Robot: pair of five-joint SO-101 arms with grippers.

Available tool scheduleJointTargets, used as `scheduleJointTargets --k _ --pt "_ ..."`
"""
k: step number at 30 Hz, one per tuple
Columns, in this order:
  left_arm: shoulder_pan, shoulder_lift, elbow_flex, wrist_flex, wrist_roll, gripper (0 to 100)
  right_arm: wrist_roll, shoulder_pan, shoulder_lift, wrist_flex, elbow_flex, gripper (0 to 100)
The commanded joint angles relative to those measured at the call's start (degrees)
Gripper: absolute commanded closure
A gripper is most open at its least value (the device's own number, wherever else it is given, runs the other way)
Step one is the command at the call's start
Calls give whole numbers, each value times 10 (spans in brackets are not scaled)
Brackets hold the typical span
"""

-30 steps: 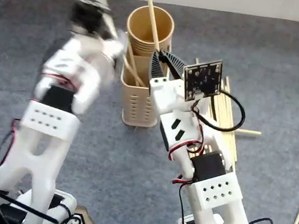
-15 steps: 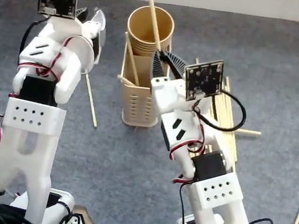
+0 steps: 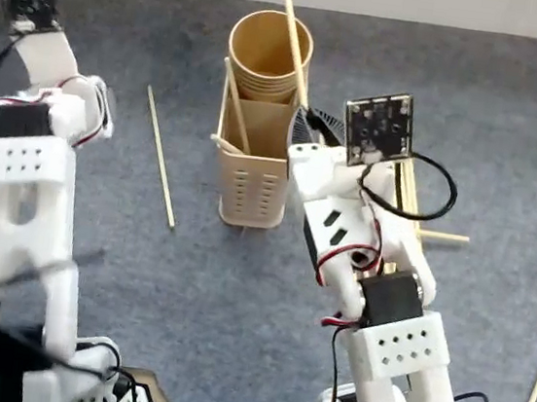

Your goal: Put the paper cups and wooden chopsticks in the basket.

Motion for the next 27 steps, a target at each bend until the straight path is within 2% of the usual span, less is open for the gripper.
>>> scheduleJointTargets --k 1,3,9,12,14,17,21,27 --pt "-4 52 -20 4 51 811 -18 -19 -7 -46 -32 992" --pt "-2 87 -19 4 69 810 -15 -37 -7 -91 -31 992" --pt "-3 162 -21 -23 71 808 -15 -50 15 -131 10 992" --pt "5 178 -22 -28 70 807 48 -42 25 -90 23 987" --pt "7 186 -22 -28 70 807 85 -13 24 -23 22 950" --pt "9 204 -21 -40 69 807 84 65 24 30 -10 888" --pt "9 231 -24 -64 69 807 81 163 24 73 -71 991" --pt "10 236 -32 -65 70 807 102 182 29 124 -77 977"
